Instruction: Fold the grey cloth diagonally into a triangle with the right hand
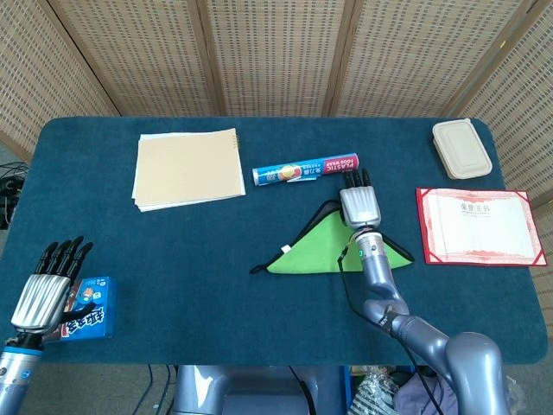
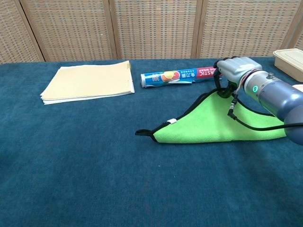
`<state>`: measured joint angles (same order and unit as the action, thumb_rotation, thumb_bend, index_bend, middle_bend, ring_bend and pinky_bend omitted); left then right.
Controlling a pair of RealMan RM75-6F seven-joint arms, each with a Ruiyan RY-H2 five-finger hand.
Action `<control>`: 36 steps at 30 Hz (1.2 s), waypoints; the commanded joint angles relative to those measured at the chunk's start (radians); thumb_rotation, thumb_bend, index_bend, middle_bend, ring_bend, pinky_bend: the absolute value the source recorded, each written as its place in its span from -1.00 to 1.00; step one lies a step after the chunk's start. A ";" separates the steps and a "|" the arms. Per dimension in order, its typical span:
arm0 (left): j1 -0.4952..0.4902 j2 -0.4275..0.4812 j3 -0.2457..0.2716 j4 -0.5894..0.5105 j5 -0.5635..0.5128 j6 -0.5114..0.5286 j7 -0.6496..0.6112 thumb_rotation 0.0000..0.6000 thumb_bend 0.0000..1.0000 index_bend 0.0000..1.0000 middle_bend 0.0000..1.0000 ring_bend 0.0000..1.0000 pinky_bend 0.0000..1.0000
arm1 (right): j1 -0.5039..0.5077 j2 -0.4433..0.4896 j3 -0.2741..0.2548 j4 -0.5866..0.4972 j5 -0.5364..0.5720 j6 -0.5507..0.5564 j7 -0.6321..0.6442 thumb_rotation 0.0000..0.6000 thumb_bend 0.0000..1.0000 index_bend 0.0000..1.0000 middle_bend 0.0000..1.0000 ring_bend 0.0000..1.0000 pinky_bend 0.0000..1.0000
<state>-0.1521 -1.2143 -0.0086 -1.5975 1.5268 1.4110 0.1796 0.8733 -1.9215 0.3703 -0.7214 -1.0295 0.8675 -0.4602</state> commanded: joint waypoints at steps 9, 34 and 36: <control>-0.001 -0.001 0.000 -0.002 -0.003 -0.003 0.002 1.00 -0.76 -1.00 -1.00 -1.00 -1.00 | -0.002 0.000 -0.008 0.007 0.002 -0.008 0.013 1.00 -0.06 0.09 -0.99 -1.00 -1.00; -0.002 0.001 -0.002 -0.006 -0.006 0.001 0.001 1.00 -0.76 -1.00 -1.00 -1.00 -1.00 | -0.002 0.009 -0.022 -0.013 -0.035 0.032 0.058 1.00 -0.18 0.02 -1.00 -1.00 -1.00; -0.002 0.001 -0.002 -0.005 -0.006 0.002 0.001 1.00 -0.76 -1.00 -1.00 -1.00 -1.00 | -0.005 0.011 -0.023 -0.016 -0.035 0.033 0.056 1.00 -0.18 0.02 -1.00 -1.00 -1.00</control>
<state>-0.1539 -1.2130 -0.0106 -1.6027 1.5207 1.4129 0.1807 0.8693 -1.9110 0.3473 -0.7365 -1.0646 0.9001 -0.4032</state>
